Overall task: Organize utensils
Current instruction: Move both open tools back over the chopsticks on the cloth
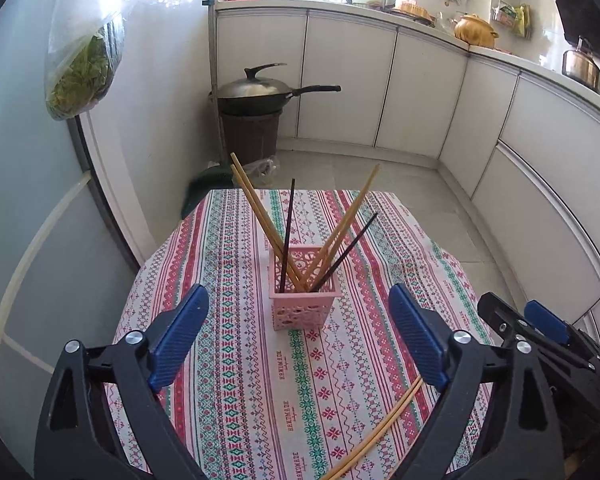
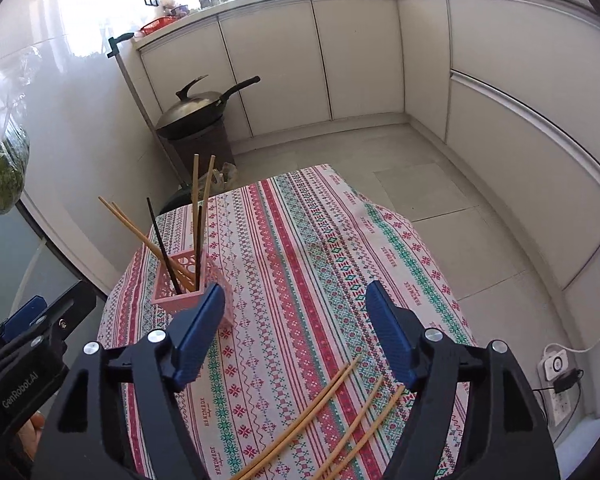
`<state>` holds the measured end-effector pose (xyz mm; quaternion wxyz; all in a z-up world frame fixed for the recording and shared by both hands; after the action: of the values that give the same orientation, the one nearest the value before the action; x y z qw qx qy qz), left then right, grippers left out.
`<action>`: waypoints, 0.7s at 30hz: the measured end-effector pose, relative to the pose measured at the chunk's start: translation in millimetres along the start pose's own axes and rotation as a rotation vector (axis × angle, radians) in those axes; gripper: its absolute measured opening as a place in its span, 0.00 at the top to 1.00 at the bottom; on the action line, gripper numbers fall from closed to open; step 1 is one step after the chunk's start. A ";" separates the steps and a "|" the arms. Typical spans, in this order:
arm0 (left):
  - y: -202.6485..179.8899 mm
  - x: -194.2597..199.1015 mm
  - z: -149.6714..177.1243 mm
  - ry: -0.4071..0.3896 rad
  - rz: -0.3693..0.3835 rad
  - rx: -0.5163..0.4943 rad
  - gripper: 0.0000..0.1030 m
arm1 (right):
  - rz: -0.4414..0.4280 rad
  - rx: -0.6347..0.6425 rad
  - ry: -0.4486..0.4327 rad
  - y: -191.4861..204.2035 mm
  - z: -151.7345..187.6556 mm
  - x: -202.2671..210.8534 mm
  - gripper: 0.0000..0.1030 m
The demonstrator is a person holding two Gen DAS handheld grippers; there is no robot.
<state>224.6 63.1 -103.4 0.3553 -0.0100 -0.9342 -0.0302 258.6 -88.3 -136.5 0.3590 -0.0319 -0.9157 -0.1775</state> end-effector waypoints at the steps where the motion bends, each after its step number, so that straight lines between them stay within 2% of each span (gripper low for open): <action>1: -2.7 -1.1 2.2 0.007 0.001 -0.006 0.14 | 0.006 -0.002 -0.003 -2.1 0.3 1.0 0.28; 5: -13.1 -3.4 9.6 0.022 0.001 -0.039 0.09 | 0.029 -0.006 -0.015 -11.9 2.7 5.4 0.25; 12: -23.2 -10.0 19.8 0.046 -0.001 -0.068 0.08 | 0.072 -0.083 -0.013 -44.4 5.6 9.4 0.19; 16: -33.3 -19.0 26.6 0.078 0.009 -0.099 0.07 | 0.100 -0.096 -0.009 -64.8 10.4 9.4 0.10; 21: -55.1 -37.0 42.1 0.141 0.029 -0.169 0.07 | 0.122 -0.107 0.085 -89.1 32.7 -1.7 0.07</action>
<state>222.0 11.0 -162.1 0.4183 -0.0511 -0.9008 -0.1046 222.1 -160.1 -186.8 0.4054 -0.0991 -0.8853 -0.2052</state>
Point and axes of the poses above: each gripper's, at about its wrist camera, not at the fingertips, and x roughly against the way its jaws point, y to its left, z to its underside, the point moved 10 cm from there along -x, roughly the way its jaws point, and after that the axes turned 9 degrees about -x, right-handed, at the moved point
